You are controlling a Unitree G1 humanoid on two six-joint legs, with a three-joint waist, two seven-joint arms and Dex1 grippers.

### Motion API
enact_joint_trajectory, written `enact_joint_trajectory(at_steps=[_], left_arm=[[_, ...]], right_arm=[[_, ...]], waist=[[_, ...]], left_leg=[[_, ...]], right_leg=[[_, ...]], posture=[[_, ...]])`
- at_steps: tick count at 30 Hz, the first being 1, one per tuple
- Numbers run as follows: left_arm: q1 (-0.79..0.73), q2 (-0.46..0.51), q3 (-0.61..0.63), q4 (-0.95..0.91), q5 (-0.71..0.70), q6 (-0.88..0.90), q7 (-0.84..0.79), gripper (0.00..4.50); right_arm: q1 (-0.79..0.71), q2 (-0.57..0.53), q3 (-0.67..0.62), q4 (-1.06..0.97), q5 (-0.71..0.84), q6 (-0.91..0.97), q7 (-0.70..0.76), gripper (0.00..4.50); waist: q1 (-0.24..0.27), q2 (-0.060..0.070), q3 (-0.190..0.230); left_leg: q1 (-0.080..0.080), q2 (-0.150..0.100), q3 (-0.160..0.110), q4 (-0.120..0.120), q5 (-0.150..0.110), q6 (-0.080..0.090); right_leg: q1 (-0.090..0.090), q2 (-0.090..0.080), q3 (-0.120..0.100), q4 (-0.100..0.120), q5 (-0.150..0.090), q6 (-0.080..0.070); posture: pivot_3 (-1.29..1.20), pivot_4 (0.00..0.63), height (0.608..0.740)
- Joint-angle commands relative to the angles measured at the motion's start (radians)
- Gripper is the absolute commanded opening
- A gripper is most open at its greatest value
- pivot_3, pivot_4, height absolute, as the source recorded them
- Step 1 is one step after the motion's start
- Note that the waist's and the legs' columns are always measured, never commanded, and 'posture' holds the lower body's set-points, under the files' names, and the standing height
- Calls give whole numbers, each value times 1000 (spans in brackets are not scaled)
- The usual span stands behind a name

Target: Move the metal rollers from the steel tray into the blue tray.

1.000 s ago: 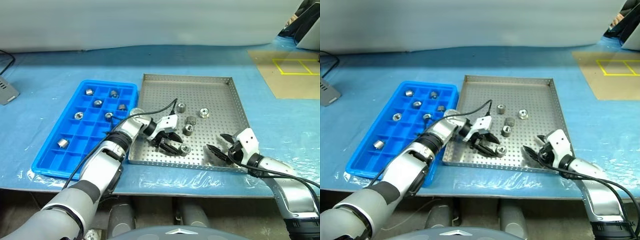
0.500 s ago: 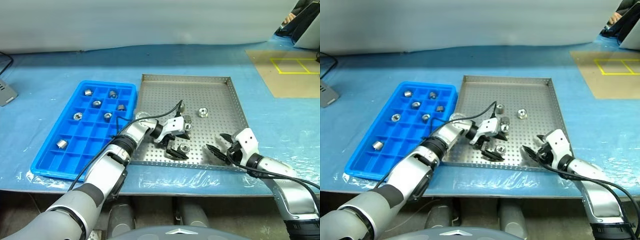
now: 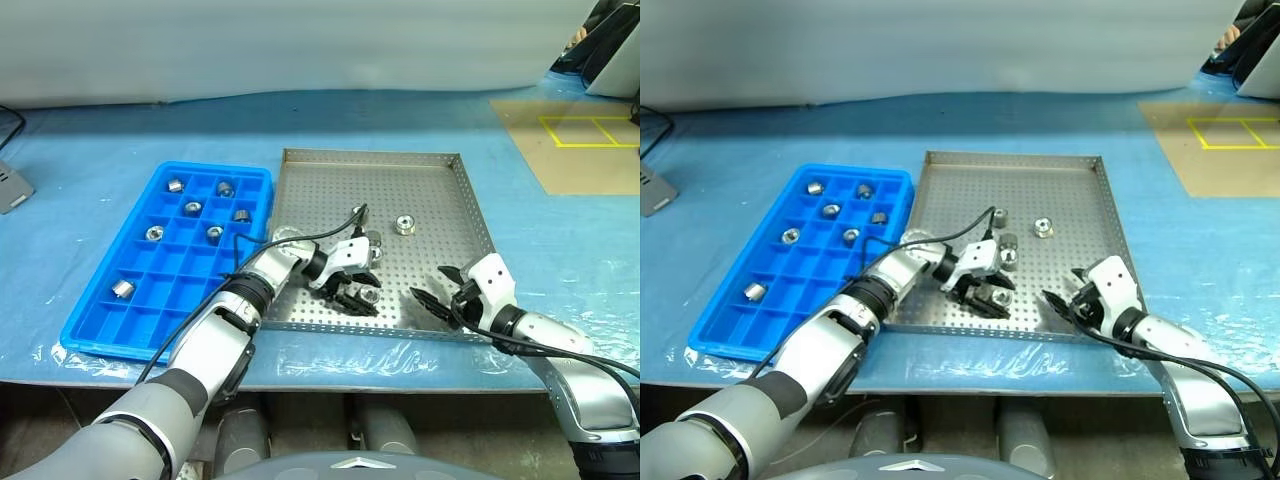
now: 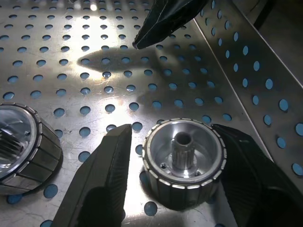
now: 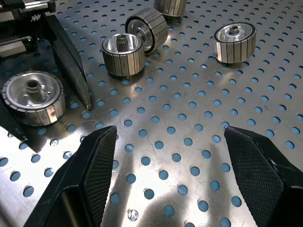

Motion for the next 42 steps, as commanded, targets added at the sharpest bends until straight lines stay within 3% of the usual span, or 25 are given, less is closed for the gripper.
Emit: enact_joint_trajectory(at_steps=[1, 5, 10, 13, 18, 23, 29, 36, 42], left_arm=[[21, 18, -45, 54, 60, 9, 27, 2728], [20, 22, -20, 51, 40, 15, 56, 1749], [14, 56, 38, -28, -24, 50, 39, 1749], [27, 133, 111, -183, -102, 165, 29, 1749], [177, 284, 165, -515, -174, 338, 31, 1749], [311, 429, 295, -804, -305, 641, 98, 1749], [487, 562, 487, -1127, -459, 827, 205, 1749], [631, 675, 648, -1156, -464, 754, 323, 1749], [702, 720, 723, -993, -358, 634, 517, 1749]], right_arm=[[-6, -5, -13, -43, 16, 4, -2, 3797], [-6, -10, -21, -66, 43, 25, 12, 3797], [2, -53, -51, -147, 149, 106, 83, 3797], [-38, -72, -58, -204, 252, 178, 112, 3797], [-136, -78, -11, -215, 317, 243, 120, 3797], [-266, -62, 102, -137, 285, 226, 151, 3797], [-488, 42, 188, -2, 300, 215, 173, 3797], [-653, 105, 346, 171, 207, 145, 280, 3797], [-734, 166, 398, 241, 169, 120, 313, 3797]], waist=[[0, 0, 0], [-1, 0, -1], [-1, 0, 0], [-22, 0, 0], [-27, 2, -1], [-20, 1, 0], [-10, 5, 2], [60, 5, 3], [102, 4, 2]], left_leg=[[1, 0, 0, 0, 0, 0], [3, 0, 0, 2, -1, -2], [4, 0, -1, 3, -1, -2], [3, 0, -2, 4, -1, -2], [1, 4, -3, 0, 0, -3], [-2, 4, -2, -3, 1, 0], [0, 6, -2, -5, 3, -9], [-1, 6, -2, -5, 4, -11], [-2, 6, -2, -5, 5, -12]], right_leg=[[1, 0, 0, 0, 0, 0], [3, 0, 0, 0, 0, 0], [4, -1, 0, 0, 0, 1], [2, -1, 0, 0, 2, 3], [-3, 2, 0, 1, 3, 3], [-6, 2, -3, 0, 2, 2], [-8, 4, -2, 4, 2, 2], [-8, 5, -3, 6, 2, 2], [-8, 5, -4, 6, 2, 1]], posture=[[-530, 150, 740], [-523, 150, 740], [-521, 150, 740], [-521, 150, 740], [-459, 150, 740], [-362, 150, 740], [-202, 150, 740], [-27, 150, 740], [57, 150, 740]])
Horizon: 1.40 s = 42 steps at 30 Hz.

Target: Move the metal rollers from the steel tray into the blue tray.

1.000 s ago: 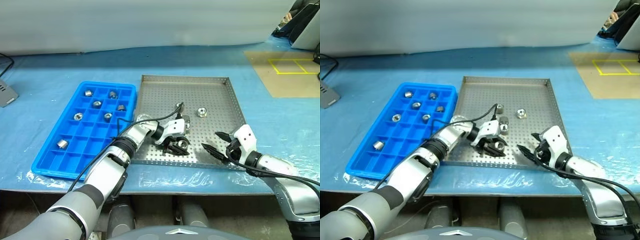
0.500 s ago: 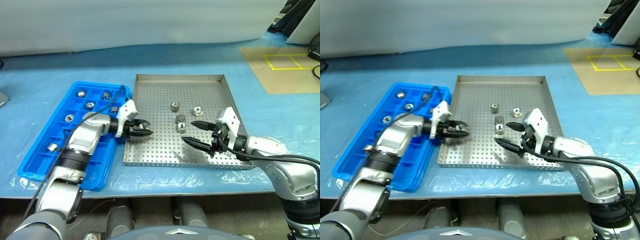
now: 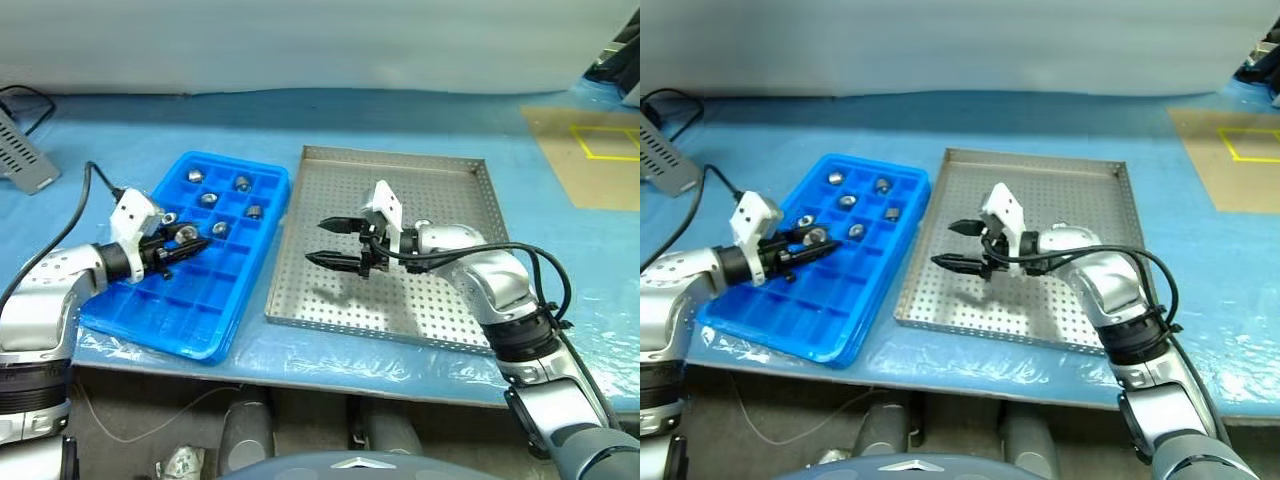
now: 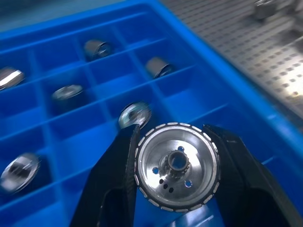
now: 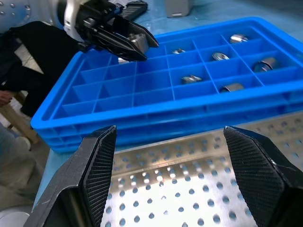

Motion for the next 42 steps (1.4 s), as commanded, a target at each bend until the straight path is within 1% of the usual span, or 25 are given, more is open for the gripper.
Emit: enact_joint_trajectory(at_steps=[1, 4, 6, 8, 11, 12, 13, 15, 18, 20, 23, 27, 30, 32, 33, 36, 40, 42], left_arm=[[32, 13, 68, 36, 34, -58, 105, 1749], [71, -7, 24, -4, 38, -67, 125, 1749], [74, -27, 8, -6, 33, -69, 144, 1749], [59, -46, -22, 14, 44, -91, 156, 1749], [-25, -73, -89, 97, 87, -133, 186, 1749], [-52, -76, -108, 124, 99, -146, 188, 1749], [-69, -78, -120, 142, 107, -156, 187, 1749], [-115, -85, -138, 203, 122, -175, 192, 1749], [-179, -98, -155, 278, 139, -204, 212, 1749], [-202, -105, -163, 273, 130, -203, 204, 1749], [-225, -85, -126, 175, 30, -122, 132, 1749], [-218, -5, -104, 115, -24, -70, 51, 1749], [-204, 56, -87, 92, -83, -37, -28, 1749], [-246, 59, -102, 171, -37, -58, 26, 1749], [-255, 62, -123, 214, -2, -93, 38, 1749], [-282, 47, -148, 301, 45, -145, 73, 1749], [-298, 3, -205, 392, 110, -202, 119, 1749], [-292, -18, -225, 404, 114, -210, 106, 1749]], right_arm=[[-36, 24, 15, 9, -12, -36, 30, 3797], [-42, 34, 16, 27, -23, -50, 47, 3797], [-42, 36, 15, 32, -29, -55, 55, 3797], [-38, 36, 15, 32, -35, -56, 60, 3797], [-29, 33, 14, 28, -45, -55, 64, 3797], [-26, 33, 15, 25, -48, -55, 63, 3797], [-24, 34, 15, 24, -51, -55, 63, 3797], [-15, 35, 18, 20, -61, -58, 55, 3797], [-2, 37, 19, 18, -74, -62, 43, 3797], [6, 40, 20, 15, -81, -63, 36, 3797], [22, 39, 12, -7, -78, -52, 25, 3797], [39, 30, 3, -22, -82, -46, 12, 3797], [44, 33, 4, -35, -78, -40, 1, 3797], [44, 39, 5, -41, -76, -39, -7, 3797], [43, 44, 5, -41, -75, -39, -14, 3797], [39, 55, 4, -43, -77, -38, -29, 3797], [42, 55, 3, -45, -77, -36, -38, 3797], [44, 52, 1, -47, -78, -34, -43, 3797]], waist=[[9, -1, 0], [22, -1, 0], [39, -1, 0], [45, -2, 0], [54, -2, 0], [68, -2, 0], [74, -1, 0], [87, -1, 0], [97, -1, 0], [97, -2, 0], [93, -5, 2], [73, -9, 3], [56, -10, 3], [49, -10, 3], [48, -10, 3], [39, -10, 2], [33, -10, 2], [32, -10, 2]], left_leg=[[0, 0, 0, 1, 0, 0], [0, 0, 0, 1, 0, 0], [0, -1, 0, 1, 0, -1], [1, -1, 0, 2, 1, -2], [1, -1, 0, 3, 3, -5], [2, -1, 0, 2, 4, -7], [4, -1, -1, 0, 7, -11], [5, 0, -1, -3, 8, -13], [6, 0, -2, -4, 8, -14], [6, -1, -3, -7, 9, -15], [5, -2, -5, -7, 10, -17], [0, -2, -5, -6, 11, -18], [1, -3, -5, -5, 12, -19], [1, -2, -4, -5, 15, -19], [0, -2, -2, -5, 15, -19], [-4, 2, -3, -1, 17, -19], [-9, 3, -3, -1, 14, -18], [-10, 3, -3, -1, 12, -17]], right_leg=[[0, 0, 0, 1, 0, 0], [0, -1, 0, 2, 0, 0], [-1, -1, 0, 4, 0, 0], [-1, -1, 0, 7, 0, 0], [-2, -1, 0, 12, 0, 0], [-2, -1, 0, 13, 0, 0], [-2, -1, 0, 15, -1, 1], [0, -1, 0, 16, -4, 6], [3, -1, 0, 16, -4, 7], [3, -3, 1, 16, -4, 7], [1, -6, 1, 14, -4, 8], [-4, -7, 1, 13, -4, 7], [-6, -7, 1, 14, -1, 7], [-9, -6, 0, 16, 4, 6], [-10, -5, 0, 19, 8, 1], [-13, 7, 0, 19, 4, -5], [-18, 8, -1, 19, 4, -2], [-18, 8, -1, 18, 3, -2]], posture=[[62, 150, 740], [72, 150, 740], [74, 150, 740], [76, 150, 740], [68, 150, 740], [66, 150, 740], [66, 150, 740], [52, 150, 740], [36, 150, 740], [28, 150, 740], [6, 150, 740], [-7, 150, 740], [-9, 150, 740], [-9, 150, 740], [-12, 150, 740], [-19, 150, 740], [-29, 150, 740], [-39, 150, 740]])
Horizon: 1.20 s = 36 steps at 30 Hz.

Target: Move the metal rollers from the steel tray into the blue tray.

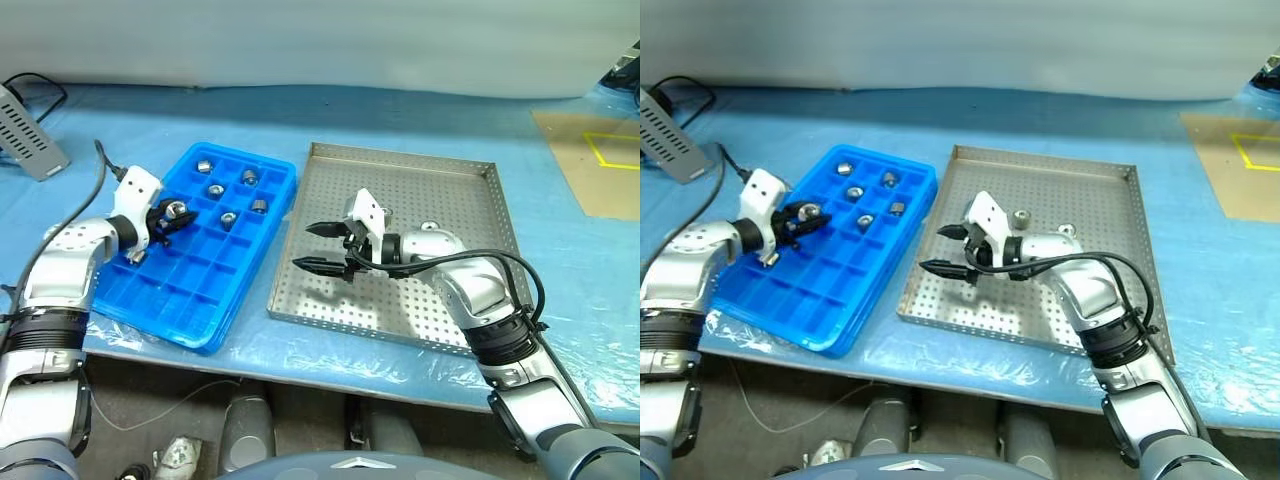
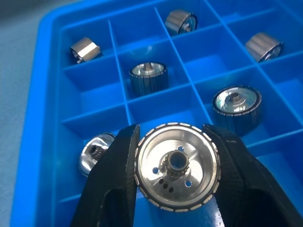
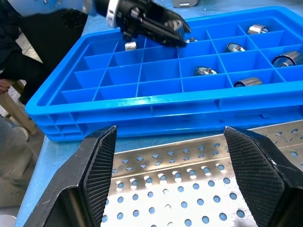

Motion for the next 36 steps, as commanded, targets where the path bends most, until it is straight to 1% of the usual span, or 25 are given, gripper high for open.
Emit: enact_joint_trajectory(at_steps=[1, 2, 3, 7, 12, 15, 17, 19, 21, 24, 27, 29, 31, 34, 36], left_arm=[[4, -14, -19, -8, 2, -30, -23, 1749], [15, -16, -21, -23, -8, -25, -40, 1749], [24, -14, -24, -32, -8, -25, -49, 1749], [48, 6, -21, -17, 10, -30, -49, 1749], [60, 16, 8, -6, -10, -17, -57, 1749], [66, 13, -18, 23, 22, -50, -48, 1749], [57, -2, -13, 36, 24, -61, -27, 1749], [44, -12, -5, 49, 15, -56, -21, 2471], [38, -13, -17, 32, 14, -45, -27, 2996], [25, -18, -15, 5, -2, -34, -33, 2996], [-16, -26, -11, -17, -19, -33, -44, 2996], [-47, -35, -15, -60, -46, -15, -79, 2996], [-94, -58, -18, -97, -81, 17, -103, 2996], [-220, -131, -63, -41, -62, 1, -99, 2996], [-309, -198, -107, 52, -27, -45, -100, 2996]], right_arm=[[-6, -1, -25, -48, 10, 2, -10, 3797], [-4, -3, -27, -51, 12, 3, -13, 3797], [-2, -6, -29, -53, 12, 4, -15, 3797], [9, -16, -32, -56, 13, 5, -16, 3797], [7, -27, -43, -23, 9, -17, -2, 3797], [2, -28, -40, 3, -2, -36, 6, 3797], [-1, -29, -40, 18, -8, -49, 11, 3797], [6, -30, -41, 20, -11, -59, 13, 3797], [24, -32, -38, 5, -14, -62, 8, 3797], [41, -33, -36, -15, -15, -58, 0, 3797], [55, -33, -38, -33, -17, -51, -10, 3797], [56, -36, -46, -41, -15, -44, -16, 3797], [49, -44, -62, -47, -9, -35, -22, 3797], [22, -66, -127, -50, 21, -2, -35, 3797], [16, -91, -159, -57, 26, 11, -42, 3797]], waist=[[2, 0, 0], [2, 0, 0], [3, 0, 0], [4, 0, 0], [3, 0, 0], [2, 0, 0], [3, 0, 0], [3, 0, 0], [4, 0, 0], [5, 0, 0], [5, 0, 0], [5, 0, 0], [7, 0, 0], [10, 0, 0], [8, 0, 0]], left_leg=[[0, 0, 0, 0, 0, 0], [0, 0, 0, 0, 0, 0], [1, 0, 0, 1, 0, 0], [5, -1, 1, 2, -1, 0], [10, 0, 1, 2, 0, 0], [12, 0, 1, 2, 0, 0], [12, 0, 1, 2, 0, 0], [12, -1, 1, 2, 0, 0], [12, -1, 1, 3, 0, 0], [12, -1, 1, 3, 0, 0], [11, -1, 1, 4, 0, 0], [10, -1, 1, 4, 0, 0], [10, -1, 1, 4, 0, 0], [9, -1, 1, 4, 0, 0], [9, -2, 1, 5, 0, 1]], right_leg=[[0, 0, 0, 0, 0, 0], [1, 0, 0, 0, 0, 0], [1, -1, 0, 0, -2, -4], [5, -2, 1, 0, -3, -4], [7, -2, 2, 4, -3, -4], [7, -2, 3, 6, -3, -4], [7, -2, 3, 7, -3, -4], [7, -2, 3, 7, -3, -4], [7, -2, 4, 7, -3, -4], [7, -2, 4, 7, -3, -4], [7, -2, 4, 7, -3, -4], [6, -2, 3, 7, -3, -4], [6, -2, 3, 7, -3, -4], [6, -2, 3, 7, -3, -4], [7, -3, 4, 7, -3, -4]], posture=[[-39, 150, 740], [-44, 150, 740], [-44, 150, 740], [-51, 150, 740], [-47, 150, 740], [-45, 150, 740], [-45, 150, 740], [-45, 150, 740], [-54, 150, 740], [-57, 150, 740], [-65, 150, 740], [-77, 150, 740], [-87, 150, 740], [-103, 150, 740], [-142, 150, 740]])
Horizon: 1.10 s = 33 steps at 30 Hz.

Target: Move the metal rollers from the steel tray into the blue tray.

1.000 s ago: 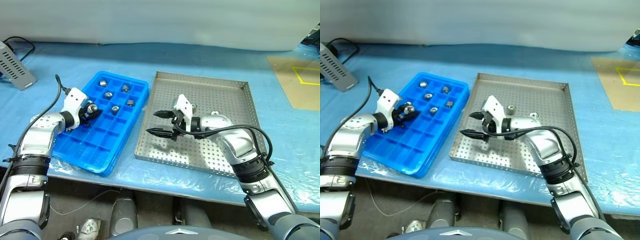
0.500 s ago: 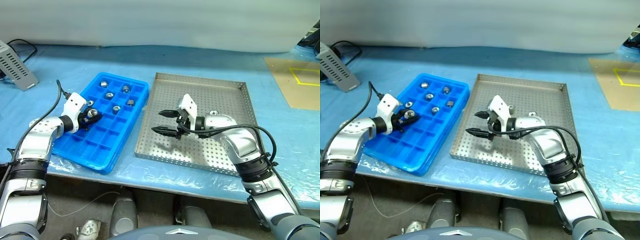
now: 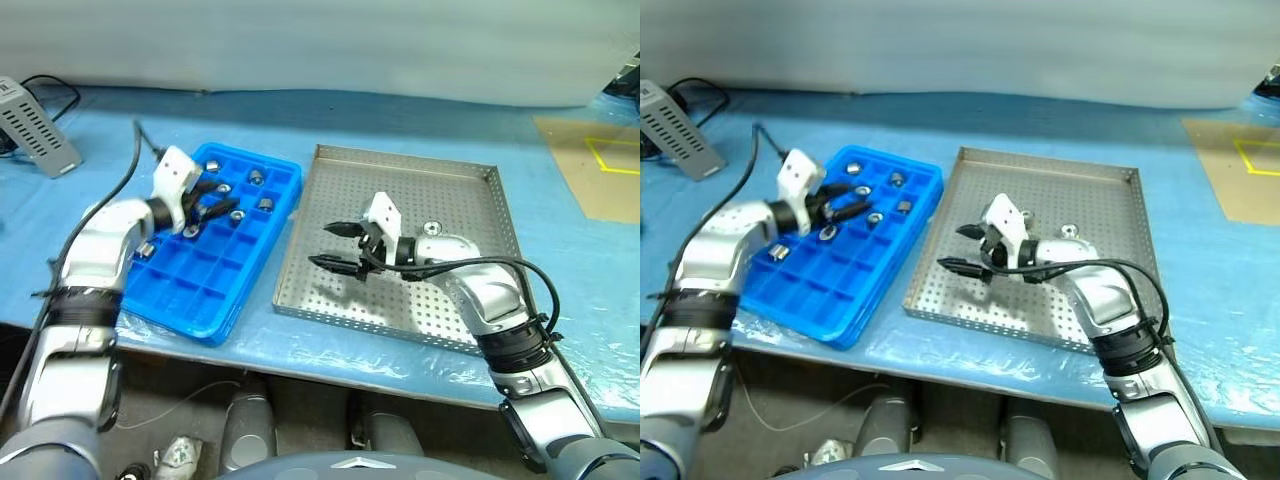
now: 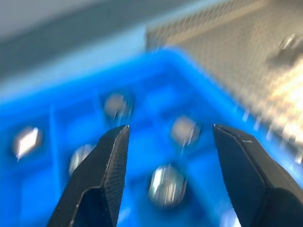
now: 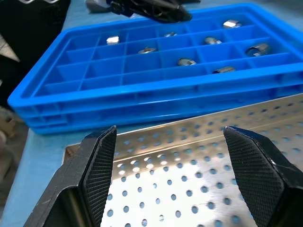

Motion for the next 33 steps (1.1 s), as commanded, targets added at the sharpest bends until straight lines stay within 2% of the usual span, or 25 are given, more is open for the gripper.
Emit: enact_joint_trajectory(at_steps=[1, 7, 10, 16, 23, 25, 28, 33], left_arm=[[-140, -99, -77, 140, 45, -85, -6, 2996], [-367, -332, -196, 565, 193, -316, 59, 2996], [-412, -424, -233, 677, 201, -360, -81, 2996], [-359, -458, -370, 713, 303, -537, -319, 2996], [-384, -528, -356, 814, 344, -576, -251, 2996], [-394, -540, -349, 828, 348, -582, -237, 2996], [-414, -548, -333, 843, 348, -588, -214, 2996], [-431, -563, -327, 882, 373, -598, -144, 2996]], right_arm=[[-24, -45, -92, -55, 28, 21, -17, 3797], [40, -109, -196, -86, 44, 25, -40, 3797], [125, -147, -269, -99, 52, -3, -41, 3797], [333, -160, -387, -172, 53, -49, -94, 3797], [492, -150, -420, -250, 37, -79, -151, 3797], [506, -144, -420, -257, 41, -84, -163, 3797], [518, -144, -416, -249, 38, -99, -171, 3797], [515, -145, -404, -242, 33, -110, -183, 3797]], waist=[[-3, 0, 0], [-22, 0, 0], [-33, 0, 0], [-80, 0, 0], [-111, 1, 0], [-116, 1, 0], [-123, 1, 0], [-132, 1, 0]], left_leg=[[0, 0, 0, 1, 0, 0], [-1, 0, 0, 3, 0, 1], [-3, -1, 0, 3, -2, 4], [-5, 0, 1, 3, -6, 15], [-2, 0, 2, 11, -9, 15], [2, 0, 2, 15, -11, 17], [2, -1, 2, 16, -12, 19], [0, -2, 2, 16, -13, 20]], right_leg=[[1, 0, 0, 0, 0, 0], [1, 1, 1, -2, 0, 1], [0, 1, 1, -4, 3, 5], [0, 1, 0, -11, 3, 4], [7, 0, 1, -12, 2, 4], [13, -1, 1, -13, 2, 4], [14, -3, 2, -14, -1, 9], [14, -4, 1, -14, 2, 6]], posture=[[-152, 150, 740], [-281, 150, 740], [-347, 150, 740], [-466, 150, 740], [-538, 150, 740], [-546, 150, 740], [-551, 150, 740], [-559, 150, 740]])
